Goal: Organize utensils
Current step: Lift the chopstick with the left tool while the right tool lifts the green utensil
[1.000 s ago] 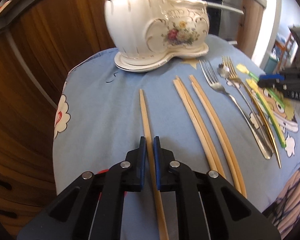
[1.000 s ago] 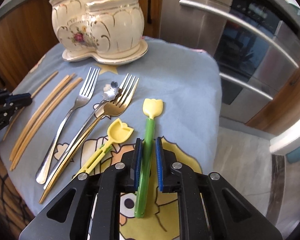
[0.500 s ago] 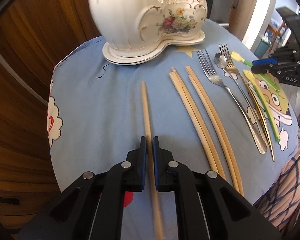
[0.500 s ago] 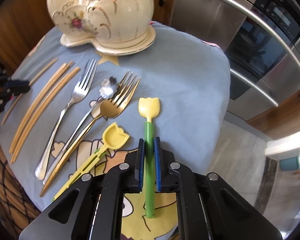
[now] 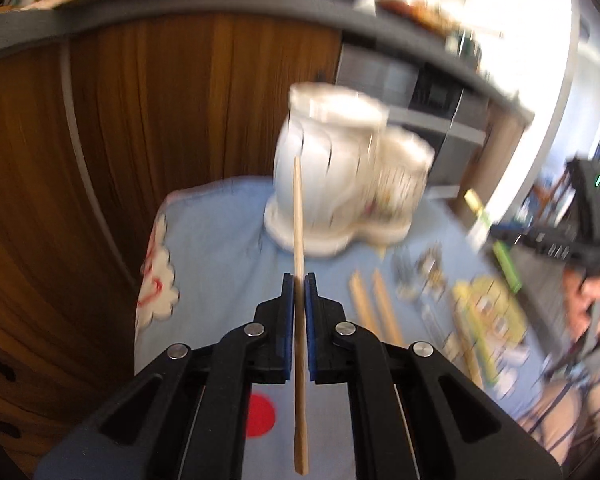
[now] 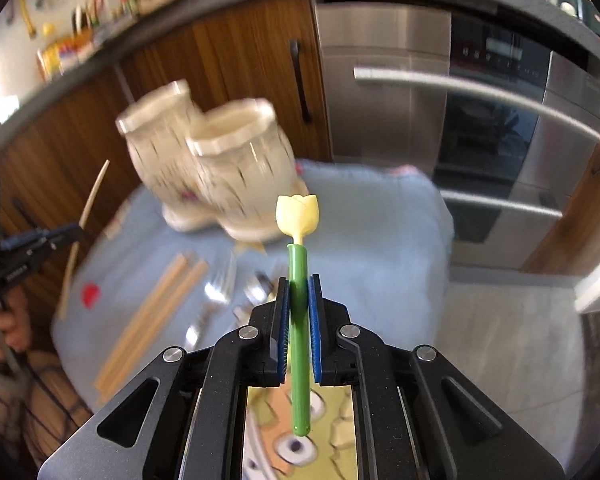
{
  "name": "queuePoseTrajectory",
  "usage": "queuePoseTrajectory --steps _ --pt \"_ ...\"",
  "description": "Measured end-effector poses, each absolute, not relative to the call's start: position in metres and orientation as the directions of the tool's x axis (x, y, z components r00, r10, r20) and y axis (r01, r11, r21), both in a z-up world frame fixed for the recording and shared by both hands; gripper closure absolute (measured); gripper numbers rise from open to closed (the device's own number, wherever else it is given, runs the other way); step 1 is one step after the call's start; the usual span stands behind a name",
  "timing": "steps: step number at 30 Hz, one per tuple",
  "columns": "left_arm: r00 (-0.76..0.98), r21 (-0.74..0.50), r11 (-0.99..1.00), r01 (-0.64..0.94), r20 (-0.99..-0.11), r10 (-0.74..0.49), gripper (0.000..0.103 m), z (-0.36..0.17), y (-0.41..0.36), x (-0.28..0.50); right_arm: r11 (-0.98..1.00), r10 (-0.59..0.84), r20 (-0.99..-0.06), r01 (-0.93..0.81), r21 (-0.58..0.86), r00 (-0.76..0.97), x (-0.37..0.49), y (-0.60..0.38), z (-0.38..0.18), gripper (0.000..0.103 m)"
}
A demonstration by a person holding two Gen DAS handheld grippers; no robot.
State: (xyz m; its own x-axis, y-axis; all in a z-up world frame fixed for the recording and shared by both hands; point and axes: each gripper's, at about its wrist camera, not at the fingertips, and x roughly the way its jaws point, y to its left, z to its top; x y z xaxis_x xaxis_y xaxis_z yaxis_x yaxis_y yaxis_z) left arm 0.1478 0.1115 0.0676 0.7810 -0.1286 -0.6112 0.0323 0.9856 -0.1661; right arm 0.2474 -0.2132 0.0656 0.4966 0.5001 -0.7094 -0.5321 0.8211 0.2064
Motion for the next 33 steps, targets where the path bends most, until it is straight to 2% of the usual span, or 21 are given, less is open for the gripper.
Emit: queuePoseTrajectory --steps 7,11,13,19,20,23,24,27,33 --pt "0.906 -0.234 0.971 0.049 -0.399 -0.142 0.098 0.107 0.110 0.148 0.779 0.626 -0.490 -0.520 0.351 0.607 0.253 -0.209 0.091 0.093" --pt "0.934 -0.195 0.979 0.053 -0.336 -0.118 0.098 0.124 0.100 0.166 0.740 0.671 -0.395 -0.527 0.418 0.628 0.265 -0.199 0.095 0.093" --pt "0.925 -0.175 0.984 0.036 -0.368 -0.100 0.103 0.126 0.098 0.179 0.731 0.679 -0.373 -0.531 0.429 0.632 0.270 -0.192 0.094 0.093" --pt "0.864 -0.195 0.981 -0.008 -0.495 -0.091 0.103 0.085 0.114 0.205 0.688 0.716 -0.329 -0.544 0.481 0.616 0.277 -0.187 0.085 0.093" --pt "0.843 -0.225 0.974 -0.025 -0.529 -0.100 0.100 0.076 0.120 0.210 0.686 0.719 -0.332 -0.548 0.480 0.610 0.277 -0.185 0.085 0.093" --pt "0.786 -0.244 0.968 -0.050 -0.608 -0.113 0.077 0.050 0.128 0.221 0.692 0.715 -0.333 -0.560 0.455 0.614 0.274 -0.181 0.085 0.093" --pt "0.768 -0.232 0.971 -0.061 -0.632 -0.102 0.074 0.043 0.128 0.224 0.694 0.714 -0.328 -0.562 0.451 0.618 0.272 -0.181 0.087 0.093" --pt "0.734 -0.206 0.977 -0.062 -0.673 -0.096 0.070 0.030 0.123 0.231 0.687 0.719 -0.316 -0.569 0.451 0.618 0.267 -0.182 0.089 0.093" --pt "0.667 -0.107 0.994 -0.034 -0.743 -0.057 0.070 0.010 0.103 0.241 0.685 0.721 -0.317 -0.568 0.455 0.616 0.265 -0.186 0.088 0.093"
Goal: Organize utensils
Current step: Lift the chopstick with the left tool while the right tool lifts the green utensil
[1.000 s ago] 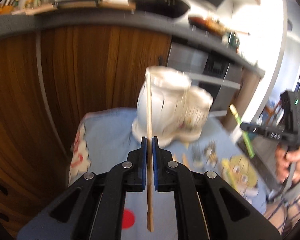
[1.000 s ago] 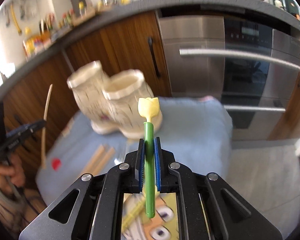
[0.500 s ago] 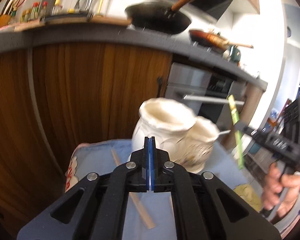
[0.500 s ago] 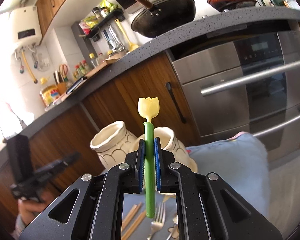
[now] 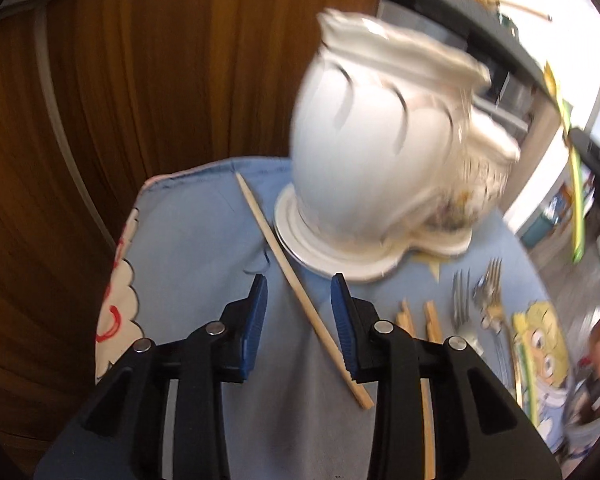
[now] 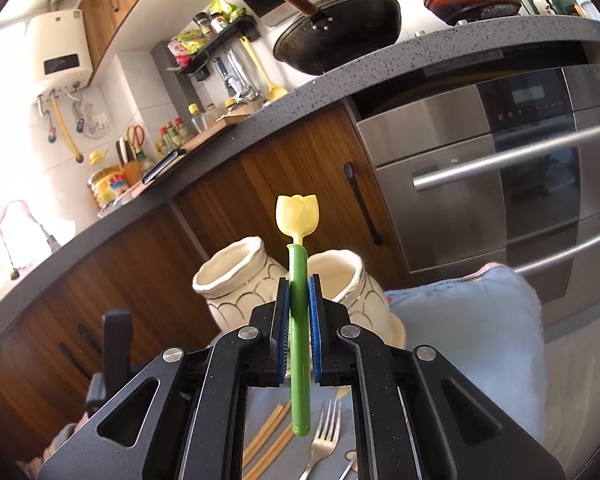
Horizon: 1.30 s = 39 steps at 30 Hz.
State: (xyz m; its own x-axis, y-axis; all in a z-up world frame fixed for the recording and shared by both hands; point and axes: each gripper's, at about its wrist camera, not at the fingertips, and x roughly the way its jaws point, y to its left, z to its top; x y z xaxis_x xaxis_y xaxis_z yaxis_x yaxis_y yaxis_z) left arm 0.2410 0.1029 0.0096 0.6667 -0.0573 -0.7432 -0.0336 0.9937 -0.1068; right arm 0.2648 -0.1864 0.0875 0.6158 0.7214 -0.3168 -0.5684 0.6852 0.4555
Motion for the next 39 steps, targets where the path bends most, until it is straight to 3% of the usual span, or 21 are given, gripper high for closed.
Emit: queuePoseTrajectory --steps 8,12,18,26,30,36,39 --pt "0.614 -0.002 1.000 -0.025 -0.789 0.014 0.074 -0.014 0.088 0.262 0.686 0.719 -0.316 -0.559 0.466 0.619 0.268 -0.192 0.086 0.093" --pt "0.610 0.023 0.999 -0.032 -0.791 0.038 0.088 -0.014 0.091 0.269 0.688 0.717 -0.318 -0.555 0.467 0.620 0.268 -0.192 0.086 0.093" --pt "0.616 -0.075 0.996 -0.047 -0.787 -0.030 0.098 -0.011 0.116 0.261 0.689 0.714 -0.317 -0.549 0.472 0.624 0.270 -0.194 0.085 0.093" --pt "0.694 -0.176 0.978 -0.109 -0.718 -0.052 0.098 0.014 0.157 0.226 0.685 0.716 -0.306 -0.548 0.480 0.628 0.270 -0.197 0.086 0.093" --pt "0.795 -0.258 0.960 -0.108 -0.603 -0.072 0.098 0.041 0.175 0.212 0.680 0.720 -0.295 -0.552 0.483 0.629 0.269 -0.196 0.087 0.093" --pt "0.958 -0.256 0.966 0.027 -0.271 -0.098 0.098 0.110 0.153 0.188 0.665 0.731 -0.276 -0.561 0.492 0.625 0.273 -0.190 0.089 0.093" --pt "0.980 -0.256 0.964 0.074 -0.159 -0.117 0.098 0.143 0.137 0.191 0.657 0.738 -0.267 -0.571 0.492 0.620 0.275 -0.183 0.090 0.093"
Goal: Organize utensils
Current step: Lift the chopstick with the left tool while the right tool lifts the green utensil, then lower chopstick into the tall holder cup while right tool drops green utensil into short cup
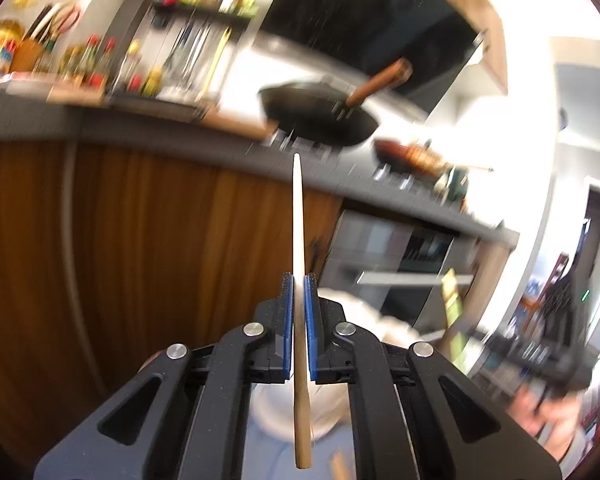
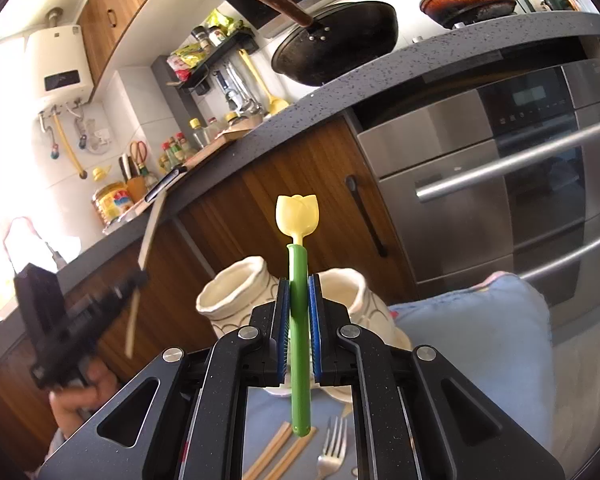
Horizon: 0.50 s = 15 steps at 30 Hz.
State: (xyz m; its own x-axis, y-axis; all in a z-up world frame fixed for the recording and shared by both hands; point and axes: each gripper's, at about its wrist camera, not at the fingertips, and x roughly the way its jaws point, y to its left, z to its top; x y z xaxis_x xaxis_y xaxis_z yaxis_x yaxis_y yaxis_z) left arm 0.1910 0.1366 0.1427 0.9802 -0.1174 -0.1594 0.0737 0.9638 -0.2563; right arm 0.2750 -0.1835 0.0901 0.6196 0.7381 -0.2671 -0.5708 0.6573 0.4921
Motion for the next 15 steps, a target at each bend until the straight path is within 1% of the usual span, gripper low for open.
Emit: queuePoseTrajectory --steps 3,5,10,15 --pt "0.984 -0.271 0.956 0.116 -0.097 -0.147 0.098 0.157 0.124 0.206 0.654 0.742 -0.264 -0.577 0.490 0.616 0.279 -0.176 0.091 0.093" --pt "0.982 -0.287 0.947 0.142 -0.083 -0.172 0.098 0.163 0.116 0.221 0.653 0.742 -0.262 -0.580 0.486 0.617 0.282 -0.172 0.092 0.093" --pt "0.979 -0.368 0.914 0.171 -0.041 -0.199 0.098 0.154 0.123 0.256 0.654 0.740 -0.251 -0.579 0.486 0.624 0.297 -0.161 0.094 0.093" --pt "0.978 -0.376 0.911 0.170 -0.050 -0.203 0.098 0.142 0.120 0.279 0.667 0.727 -0.249 -0.574 0.475 0.640 0.310 -0.150 0.096 0.093"
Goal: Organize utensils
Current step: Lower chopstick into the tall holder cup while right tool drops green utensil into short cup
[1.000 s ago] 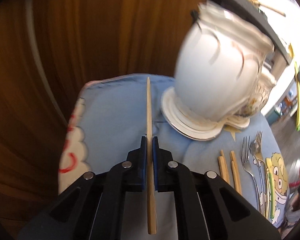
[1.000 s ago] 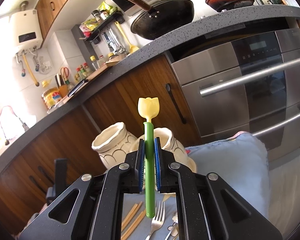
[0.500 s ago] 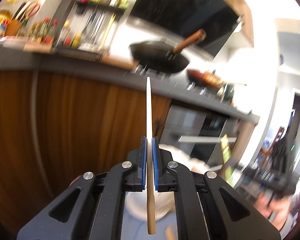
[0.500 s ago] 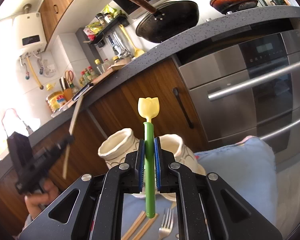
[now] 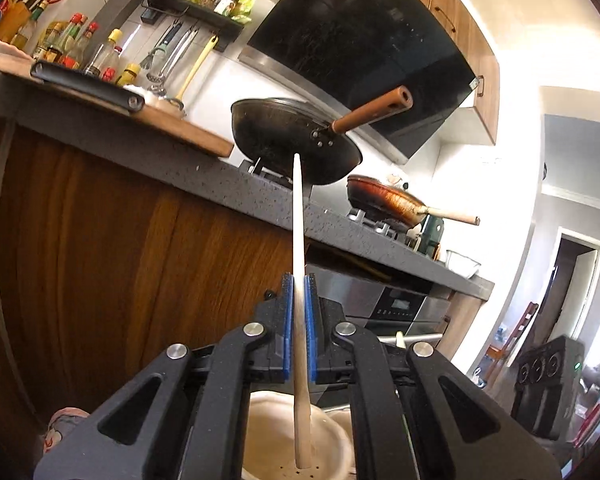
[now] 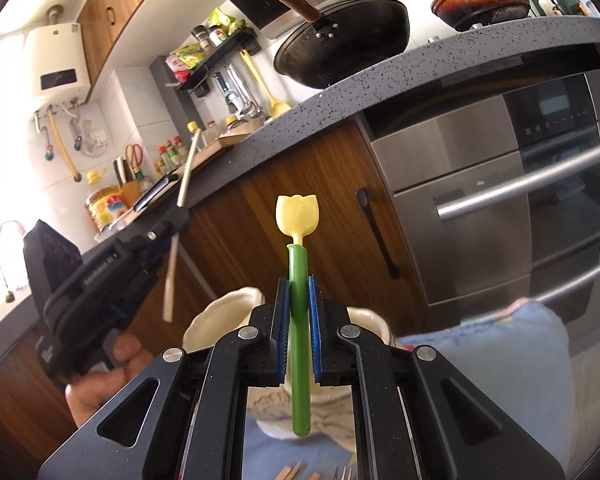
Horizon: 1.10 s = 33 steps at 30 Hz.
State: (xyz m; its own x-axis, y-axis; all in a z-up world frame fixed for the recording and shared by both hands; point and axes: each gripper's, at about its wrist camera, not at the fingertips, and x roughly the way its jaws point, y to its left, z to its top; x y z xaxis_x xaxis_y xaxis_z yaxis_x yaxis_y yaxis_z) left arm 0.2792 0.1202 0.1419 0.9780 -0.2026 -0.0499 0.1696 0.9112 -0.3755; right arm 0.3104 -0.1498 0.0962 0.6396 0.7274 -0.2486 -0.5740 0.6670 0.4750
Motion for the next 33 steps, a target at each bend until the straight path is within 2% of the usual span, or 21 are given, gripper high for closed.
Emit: queuePoseTrajectory --steps 16,23,33 --pt "0.985 -0.233 0.965 0.118 -0.099 -0.144 0.098 0.107 0.096 0.276 0.729 0.665 -0.209 -0.561 0.393 0.718 0.317 -0.134 0.104 0.093" --pt "0.983 -0.179 0.978 0.110 -0.125 -0.134 0.098 0.096 0.084 0.266 0.786 0.613 -0.256 -0.545 0.291 0.747 0.314 -0.123 0.091 0.093" --pt "0.977 -0.157 0.983 0.094 -0.176 -0.121 0.098 0.094 0.085 0.249 0.805 0.593 -0.329 -0.546 0.230 0.735 0.305 -0.118 0.078 0.093"
